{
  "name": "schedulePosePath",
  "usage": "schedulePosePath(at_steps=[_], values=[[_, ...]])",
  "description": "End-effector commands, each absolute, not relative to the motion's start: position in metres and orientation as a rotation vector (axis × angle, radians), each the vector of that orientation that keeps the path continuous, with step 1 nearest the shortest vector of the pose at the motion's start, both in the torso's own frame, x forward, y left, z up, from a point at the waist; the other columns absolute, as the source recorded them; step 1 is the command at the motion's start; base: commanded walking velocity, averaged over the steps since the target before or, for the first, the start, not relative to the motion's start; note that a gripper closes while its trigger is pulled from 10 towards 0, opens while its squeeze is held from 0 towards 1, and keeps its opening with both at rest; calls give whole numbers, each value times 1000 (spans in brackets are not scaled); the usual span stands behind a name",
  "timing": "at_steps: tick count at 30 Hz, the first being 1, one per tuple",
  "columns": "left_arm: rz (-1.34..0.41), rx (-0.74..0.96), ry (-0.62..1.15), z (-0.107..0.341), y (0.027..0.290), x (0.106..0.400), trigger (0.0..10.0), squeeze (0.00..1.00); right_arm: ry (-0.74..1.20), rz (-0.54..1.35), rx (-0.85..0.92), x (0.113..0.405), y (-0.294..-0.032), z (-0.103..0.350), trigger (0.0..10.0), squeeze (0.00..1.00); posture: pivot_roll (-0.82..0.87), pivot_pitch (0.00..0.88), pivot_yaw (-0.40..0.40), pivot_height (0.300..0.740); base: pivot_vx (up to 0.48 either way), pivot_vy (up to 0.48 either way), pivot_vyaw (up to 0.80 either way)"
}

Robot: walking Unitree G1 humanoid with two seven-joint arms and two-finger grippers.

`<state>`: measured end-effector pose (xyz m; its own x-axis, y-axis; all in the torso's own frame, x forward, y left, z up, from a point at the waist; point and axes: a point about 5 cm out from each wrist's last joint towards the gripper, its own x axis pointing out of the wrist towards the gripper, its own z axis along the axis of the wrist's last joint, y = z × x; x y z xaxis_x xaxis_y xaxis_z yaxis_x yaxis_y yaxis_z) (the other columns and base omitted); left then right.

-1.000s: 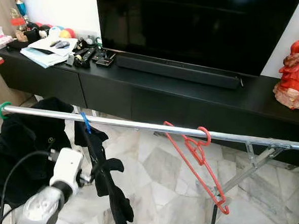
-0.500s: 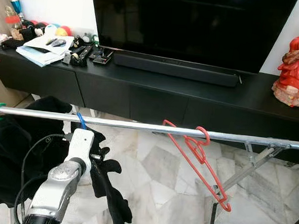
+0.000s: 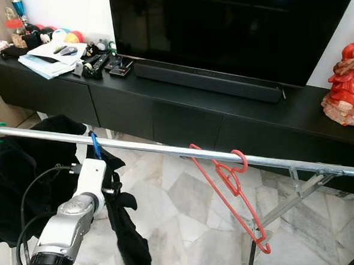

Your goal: Hang hanger

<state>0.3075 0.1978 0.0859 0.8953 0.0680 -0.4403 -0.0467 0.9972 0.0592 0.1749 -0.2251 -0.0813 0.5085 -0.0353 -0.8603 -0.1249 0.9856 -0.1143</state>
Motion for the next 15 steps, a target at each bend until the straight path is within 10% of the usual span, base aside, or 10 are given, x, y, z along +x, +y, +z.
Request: schedulePosePath(at_steps=[1,7,9,15], values=[[60,22,472,81,199,307,10000,0,1043,65,-176,172,-224,-83,10000,0,-18,81,37,740,0,0,0],[7,13,419,84,189,315,8980,0,1041,62,-177,173,-224,-82,10000,0,-21,90,33,740,0,0,0],[17,4,419,83,189,317,3059,0,1041,63,-177,173,-224,-82,10000,0,-21,91,32,740,0,0,0],[33,-9,403,84,191,322,0,0,1041,64,-179,173,-224,-82,10000,0,-24,97,30,740,0,0,0]])
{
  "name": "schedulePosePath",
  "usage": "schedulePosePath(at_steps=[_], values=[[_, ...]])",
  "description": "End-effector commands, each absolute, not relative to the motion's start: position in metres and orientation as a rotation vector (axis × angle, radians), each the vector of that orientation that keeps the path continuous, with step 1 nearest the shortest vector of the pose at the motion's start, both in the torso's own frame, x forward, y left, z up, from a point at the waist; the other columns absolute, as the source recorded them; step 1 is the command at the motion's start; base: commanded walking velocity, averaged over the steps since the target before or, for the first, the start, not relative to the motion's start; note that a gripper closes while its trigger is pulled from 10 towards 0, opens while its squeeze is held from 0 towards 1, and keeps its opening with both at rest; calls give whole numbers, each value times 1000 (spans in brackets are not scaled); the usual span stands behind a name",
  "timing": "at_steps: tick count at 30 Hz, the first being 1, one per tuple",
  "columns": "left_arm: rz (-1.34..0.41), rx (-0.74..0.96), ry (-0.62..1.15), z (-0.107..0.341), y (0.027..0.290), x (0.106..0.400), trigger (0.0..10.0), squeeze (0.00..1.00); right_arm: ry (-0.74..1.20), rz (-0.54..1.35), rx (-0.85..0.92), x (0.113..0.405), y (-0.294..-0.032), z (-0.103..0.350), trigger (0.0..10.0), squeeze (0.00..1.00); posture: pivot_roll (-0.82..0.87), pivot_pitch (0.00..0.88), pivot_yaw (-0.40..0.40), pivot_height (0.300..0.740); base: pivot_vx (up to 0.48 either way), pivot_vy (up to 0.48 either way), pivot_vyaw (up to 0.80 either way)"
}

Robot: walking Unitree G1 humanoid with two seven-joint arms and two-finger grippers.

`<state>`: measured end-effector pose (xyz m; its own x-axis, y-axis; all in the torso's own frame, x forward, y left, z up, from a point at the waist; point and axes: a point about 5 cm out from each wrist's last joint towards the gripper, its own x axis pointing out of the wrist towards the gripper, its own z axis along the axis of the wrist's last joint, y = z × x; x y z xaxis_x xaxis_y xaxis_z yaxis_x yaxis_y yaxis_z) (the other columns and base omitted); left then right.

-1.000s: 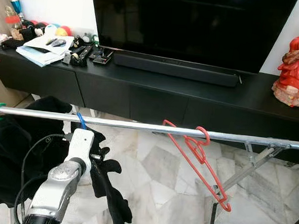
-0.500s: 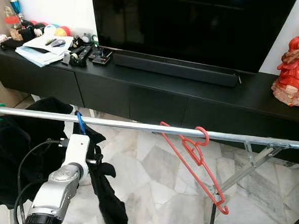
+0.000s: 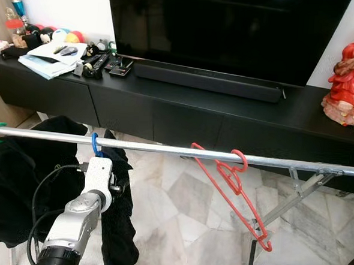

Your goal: Hang hanger

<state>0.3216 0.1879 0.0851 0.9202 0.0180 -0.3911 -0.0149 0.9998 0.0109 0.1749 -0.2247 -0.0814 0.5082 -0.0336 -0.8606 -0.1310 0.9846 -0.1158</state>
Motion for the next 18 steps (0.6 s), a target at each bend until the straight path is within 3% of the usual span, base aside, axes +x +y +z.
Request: schedulePosePath(at_steps=[1,18], values=[[34,-9,400,83,192,323,0,0,1041,64,-179,173,-224,-82,10000,0,-22,99,29,740,0,0,0],[88,-4,361,83,203,325,0,0,1042,70,-182,173,-224,-82,10000,0,-17,107,27,740,0,0,0]])
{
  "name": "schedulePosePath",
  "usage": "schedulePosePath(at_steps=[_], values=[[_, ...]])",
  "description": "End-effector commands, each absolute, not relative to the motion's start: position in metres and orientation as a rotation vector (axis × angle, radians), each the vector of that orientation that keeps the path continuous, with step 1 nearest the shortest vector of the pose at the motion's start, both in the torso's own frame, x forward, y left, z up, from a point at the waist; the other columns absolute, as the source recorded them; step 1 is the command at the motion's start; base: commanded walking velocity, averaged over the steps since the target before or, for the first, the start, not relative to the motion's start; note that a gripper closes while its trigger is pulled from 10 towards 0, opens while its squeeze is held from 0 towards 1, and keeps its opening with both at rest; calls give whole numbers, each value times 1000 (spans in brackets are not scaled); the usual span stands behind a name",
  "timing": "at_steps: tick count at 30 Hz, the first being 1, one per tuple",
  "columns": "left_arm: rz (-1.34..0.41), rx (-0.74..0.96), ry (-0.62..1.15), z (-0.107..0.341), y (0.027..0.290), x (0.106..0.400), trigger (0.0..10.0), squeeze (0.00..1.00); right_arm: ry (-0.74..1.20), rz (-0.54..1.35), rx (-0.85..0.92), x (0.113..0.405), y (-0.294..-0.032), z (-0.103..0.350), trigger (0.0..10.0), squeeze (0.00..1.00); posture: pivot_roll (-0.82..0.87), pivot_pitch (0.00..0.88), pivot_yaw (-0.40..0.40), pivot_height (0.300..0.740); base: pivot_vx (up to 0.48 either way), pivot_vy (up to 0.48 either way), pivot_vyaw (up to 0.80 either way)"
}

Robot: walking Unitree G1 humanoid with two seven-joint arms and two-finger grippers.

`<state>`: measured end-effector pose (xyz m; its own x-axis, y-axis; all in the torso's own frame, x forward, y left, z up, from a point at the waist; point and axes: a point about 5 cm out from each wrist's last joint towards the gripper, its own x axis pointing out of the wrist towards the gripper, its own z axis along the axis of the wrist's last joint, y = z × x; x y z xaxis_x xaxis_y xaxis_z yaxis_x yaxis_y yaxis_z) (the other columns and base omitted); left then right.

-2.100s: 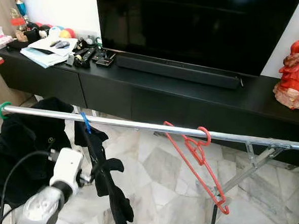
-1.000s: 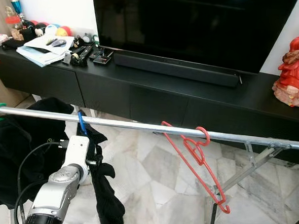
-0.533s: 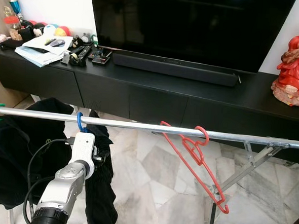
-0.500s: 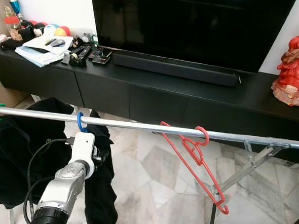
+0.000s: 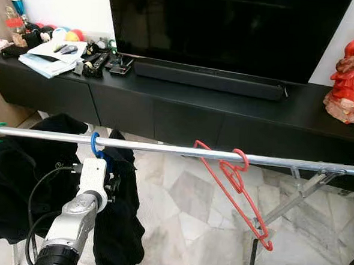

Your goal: Hang hanger

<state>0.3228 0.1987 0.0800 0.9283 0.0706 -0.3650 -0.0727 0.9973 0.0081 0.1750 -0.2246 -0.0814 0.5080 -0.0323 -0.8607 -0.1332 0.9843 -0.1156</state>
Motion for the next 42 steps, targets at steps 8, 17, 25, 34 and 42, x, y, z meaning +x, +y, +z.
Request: schedulePosePath(at_steps=[8,17,25,34,42], values=[[88,0,364,80,203,323,0,0,1043,69,-181,173,-224,-82,10000,0,-17,110,26,740,0,0,0],[82,24,358,78,205,319,0,0,1044,71,-182,173,-225,-82,10000,0,-13,111,25,740,0,0,0],[55,51,320,80,206,314,0,0,1045,72,-184,173,-225,-82,10000,0,-11,111,24,740,0,0,0],[38,32,113,105,213,302,0,0,1046,72,-187,172,-225,-82,10000,0,-7,109,26,740,0,0,0],[19,43,26,115,216,281,0,0,1047,74,-188,172,-226,-82,10000,0,-8,108,26,740,0,0,0]])
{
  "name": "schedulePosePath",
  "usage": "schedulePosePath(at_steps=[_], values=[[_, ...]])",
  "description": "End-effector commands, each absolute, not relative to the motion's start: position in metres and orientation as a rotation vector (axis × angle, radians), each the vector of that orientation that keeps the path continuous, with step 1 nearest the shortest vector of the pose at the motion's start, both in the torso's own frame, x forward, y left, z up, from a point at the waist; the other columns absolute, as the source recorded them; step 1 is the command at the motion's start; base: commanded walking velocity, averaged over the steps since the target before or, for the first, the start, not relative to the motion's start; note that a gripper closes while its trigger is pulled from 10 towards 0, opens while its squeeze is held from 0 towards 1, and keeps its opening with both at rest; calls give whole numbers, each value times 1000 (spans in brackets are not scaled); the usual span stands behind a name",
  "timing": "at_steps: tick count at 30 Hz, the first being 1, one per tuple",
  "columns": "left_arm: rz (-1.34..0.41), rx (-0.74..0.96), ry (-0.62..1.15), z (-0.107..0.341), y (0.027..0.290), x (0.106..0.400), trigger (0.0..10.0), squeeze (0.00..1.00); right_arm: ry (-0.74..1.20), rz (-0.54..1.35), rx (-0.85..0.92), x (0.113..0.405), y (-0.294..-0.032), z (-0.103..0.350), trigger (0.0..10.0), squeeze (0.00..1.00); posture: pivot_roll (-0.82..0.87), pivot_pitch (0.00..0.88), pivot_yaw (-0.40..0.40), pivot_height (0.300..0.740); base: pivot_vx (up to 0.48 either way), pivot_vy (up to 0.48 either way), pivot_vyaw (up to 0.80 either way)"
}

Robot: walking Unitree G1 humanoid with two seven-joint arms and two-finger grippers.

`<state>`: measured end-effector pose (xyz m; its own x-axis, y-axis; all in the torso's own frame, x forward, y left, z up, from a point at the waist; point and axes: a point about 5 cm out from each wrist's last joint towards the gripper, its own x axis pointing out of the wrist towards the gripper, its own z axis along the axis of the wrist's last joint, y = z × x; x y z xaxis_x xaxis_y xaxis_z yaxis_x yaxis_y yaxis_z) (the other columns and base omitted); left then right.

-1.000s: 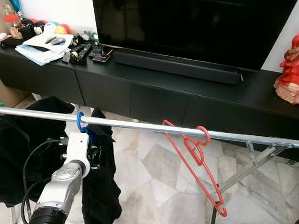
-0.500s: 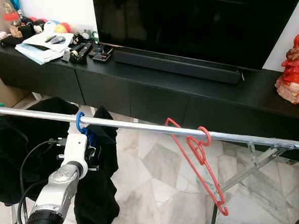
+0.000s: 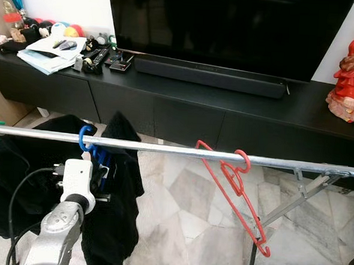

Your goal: Hang hanger

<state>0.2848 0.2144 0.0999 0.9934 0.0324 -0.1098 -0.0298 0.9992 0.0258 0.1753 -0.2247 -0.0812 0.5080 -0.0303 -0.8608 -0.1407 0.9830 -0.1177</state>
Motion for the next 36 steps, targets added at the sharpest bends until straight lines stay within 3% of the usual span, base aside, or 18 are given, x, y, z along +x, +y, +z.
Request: schedulePosePath(at_steps=[1,5,7,8,9,10,11,24,36], values=[[13,50,25,115,216,279,0,0,1047,74,-188,172,-226,-83,10000,0,-8,108,26,740,0,0,0],[-30,126,96,97,219,254,118,0,1048,74,-189,172,-226,-82,10000,0,-8,107,26,740,0,0,0],[-17,146,131,88,224,244,2824,0,1048,74,-190,172,-226,-82,10000,0,-6,106,26,740,0,0,0],[-11,146,138,86,226,241,2824,0,1047,73,-190,172,-226,-82,10000,0,-6,106,25,740,0,0,0],[2,151,140,85,228,235,8549,0,1047,74,-191,172,-227,-82,10000,0,-4,107,23,740,0,0,0],[4,153,140,85,228,234,8549,0,1047,74,-192,172,-227,-82,10000,0,-4,107,23,740,0,0,0],[4,156,135,86,228,233,10000,0,1047,75,-192,172,-227,-82,10000,0,-2,105,22,740,0,0,0],[21,157,103,91,219,221,10000,0,1043,87,-193,173,-227,-81,10000,0,3,102,23,740,0,0,0],[16,143,114,91,213,222,10000,0,1071,136,-225,173,-226,-82,10000,0,1,104,25,740,0,389,467]])
